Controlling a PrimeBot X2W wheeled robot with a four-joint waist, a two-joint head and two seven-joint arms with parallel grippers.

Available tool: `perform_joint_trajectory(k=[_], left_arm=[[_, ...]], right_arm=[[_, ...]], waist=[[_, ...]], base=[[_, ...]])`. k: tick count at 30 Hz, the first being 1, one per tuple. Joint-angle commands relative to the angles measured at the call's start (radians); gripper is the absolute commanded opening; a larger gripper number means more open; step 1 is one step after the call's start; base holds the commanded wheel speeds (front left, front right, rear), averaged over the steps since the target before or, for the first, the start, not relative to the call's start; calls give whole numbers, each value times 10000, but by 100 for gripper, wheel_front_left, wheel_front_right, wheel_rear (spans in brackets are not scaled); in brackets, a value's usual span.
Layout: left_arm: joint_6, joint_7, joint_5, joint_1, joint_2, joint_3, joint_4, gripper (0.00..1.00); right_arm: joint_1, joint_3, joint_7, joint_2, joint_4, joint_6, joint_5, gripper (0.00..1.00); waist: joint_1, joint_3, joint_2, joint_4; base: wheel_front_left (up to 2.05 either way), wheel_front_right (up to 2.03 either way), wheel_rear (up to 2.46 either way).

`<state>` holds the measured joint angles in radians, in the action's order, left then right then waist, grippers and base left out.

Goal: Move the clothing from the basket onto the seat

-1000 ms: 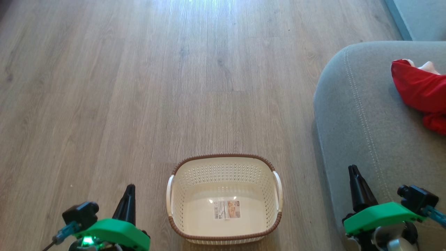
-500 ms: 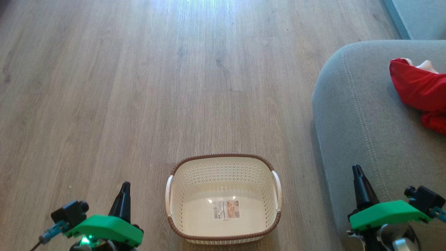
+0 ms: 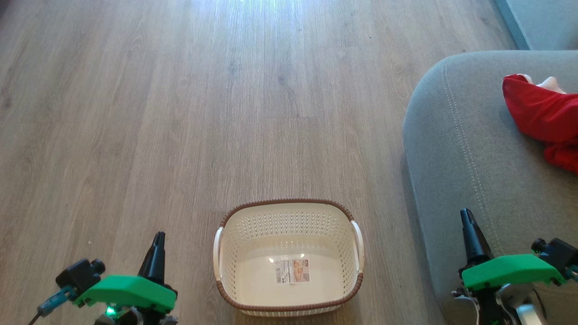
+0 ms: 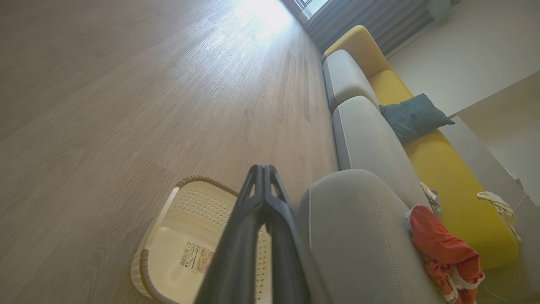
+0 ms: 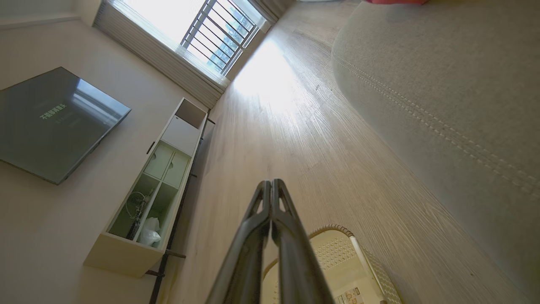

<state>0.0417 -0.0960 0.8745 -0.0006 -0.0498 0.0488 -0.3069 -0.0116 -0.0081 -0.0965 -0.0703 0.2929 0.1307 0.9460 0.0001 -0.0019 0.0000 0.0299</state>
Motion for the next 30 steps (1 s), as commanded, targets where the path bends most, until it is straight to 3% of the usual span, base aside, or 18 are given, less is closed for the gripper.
perform_joint_trajectory(k=[1, 30], left_arm=[[119, 117, 338, -560, -7, -294, 366, 0], [453, 972, 3371, -783, -6, -870, 473, 0]], right_arm=[[-497, -22, 84, -44, -368, 1, 317, 0], [-697, -447, 937, 43, -418, 1, 3067, 0]], waist=[[-1, 1, 0, -8], [-1, 22, 0, -134]], base=[[0, 0, 0], [0, 0, 0]])
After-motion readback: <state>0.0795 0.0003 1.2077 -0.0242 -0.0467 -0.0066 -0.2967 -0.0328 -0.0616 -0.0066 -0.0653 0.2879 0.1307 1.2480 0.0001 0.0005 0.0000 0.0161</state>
